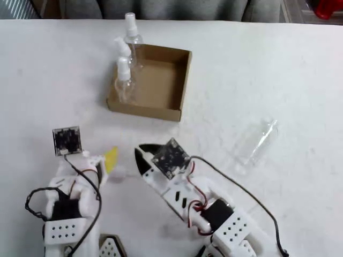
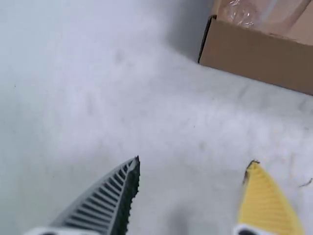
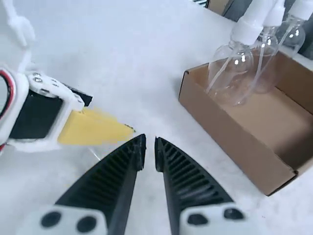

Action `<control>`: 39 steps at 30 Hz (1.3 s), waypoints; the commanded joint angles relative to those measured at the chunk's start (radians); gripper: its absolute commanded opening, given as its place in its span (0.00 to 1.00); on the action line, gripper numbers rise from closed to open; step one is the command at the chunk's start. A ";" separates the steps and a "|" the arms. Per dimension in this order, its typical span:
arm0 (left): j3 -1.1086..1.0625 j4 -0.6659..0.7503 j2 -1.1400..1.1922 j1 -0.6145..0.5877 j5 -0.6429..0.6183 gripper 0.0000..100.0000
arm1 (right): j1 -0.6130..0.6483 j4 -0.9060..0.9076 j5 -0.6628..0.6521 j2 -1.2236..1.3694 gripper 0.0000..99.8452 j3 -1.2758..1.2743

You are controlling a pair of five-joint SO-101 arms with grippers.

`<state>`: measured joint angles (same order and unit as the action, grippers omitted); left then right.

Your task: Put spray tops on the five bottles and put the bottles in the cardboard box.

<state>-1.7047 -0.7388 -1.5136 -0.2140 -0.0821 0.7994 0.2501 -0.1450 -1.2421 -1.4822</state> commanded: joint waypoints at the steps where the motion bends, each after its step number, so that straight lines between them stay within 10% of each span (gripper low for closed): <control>1: 0.005 0.002 -0.019 -0.022 -0.026 0.32 | 0.002 0.127 -0.018 -0.010 0.01 0.107; 5: 0.011 0.003 -0.019 -0.031 -0.029 0.29 | 0.002 0.254 -0.020 0.018 0.01 0.178; 10: 0.052 -0.006 -0.018 -0.028 -0.029 0.01 | -0.004 0.280 -0.110 0.128 0.01 0.215; 39: 0.770 -0.649 0.328 0.153 -0.028 0.02 | -0.096 0.147 -0.114 0.234 0.01 0.213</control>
<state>-1.0556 -1.3633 -1.3218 -0.0744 -0.1020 0.7580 0.4450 -0.2524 -1.0134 -1.3272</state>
